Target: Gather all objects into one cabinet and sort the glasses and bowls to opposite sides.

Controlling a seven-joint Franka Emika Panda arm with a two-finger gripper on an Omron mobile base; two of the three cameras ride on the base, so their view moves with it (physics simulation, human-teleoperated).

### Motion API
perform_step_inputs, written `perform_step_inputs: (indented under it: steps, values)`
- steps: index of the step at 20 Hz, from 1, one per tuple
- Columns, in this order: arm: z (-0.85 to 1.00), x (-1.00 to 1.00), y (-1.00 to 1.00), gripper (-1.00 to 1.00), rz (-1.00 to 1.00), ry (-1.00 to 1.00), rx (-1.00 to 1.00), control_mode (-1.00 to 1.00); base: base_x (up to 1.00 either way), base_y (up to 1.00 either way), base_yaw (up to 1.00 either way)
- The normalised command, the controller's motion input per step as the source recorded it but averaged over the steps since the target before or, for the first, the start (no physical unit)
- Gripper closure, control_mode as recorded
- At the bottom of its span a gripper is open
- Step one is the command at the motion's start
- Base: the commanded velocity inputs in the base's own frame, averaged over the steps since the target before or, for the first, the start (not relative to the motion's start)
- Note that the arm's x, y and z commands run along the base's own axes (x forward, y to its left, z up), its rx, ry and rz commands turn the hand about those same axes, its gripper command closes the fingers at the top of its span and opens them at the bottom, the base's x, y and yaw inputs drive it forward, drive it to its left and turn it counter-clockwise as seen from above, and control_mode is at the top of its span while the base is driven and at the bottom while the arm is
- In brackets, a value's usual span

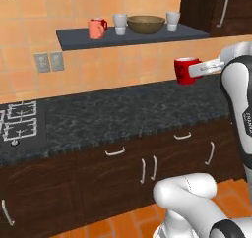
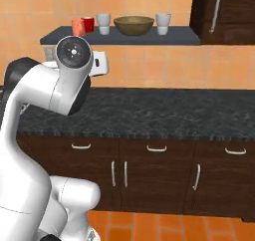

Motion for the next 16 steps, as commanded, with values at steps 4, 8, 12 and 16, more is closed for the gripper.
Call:
perform_step_inputs:
  steps: [4, 8, 12, 16]
  values:
    - [0.00, 0.00, 0.00, 1.00, 0.00, 0.00, 0.00, 1.00, 0.06, 0.77, 0.17]
    - [0.00, 0.00, 0.00, 1.00, 0.00, 0.00, 0.00, 1.00, 0.31, 0.13, -0.08]
    - [0.00, 0.00, 0.00, 1.00, 0.00, 0.00, 0.00, 1.00, 0.54, 0.28, -0.09]
    - [0.00, 0.00, 0.00, 1.00, 0.00, 0.00, 0.00, 1.00, 0.74, 0.56, 0.00]
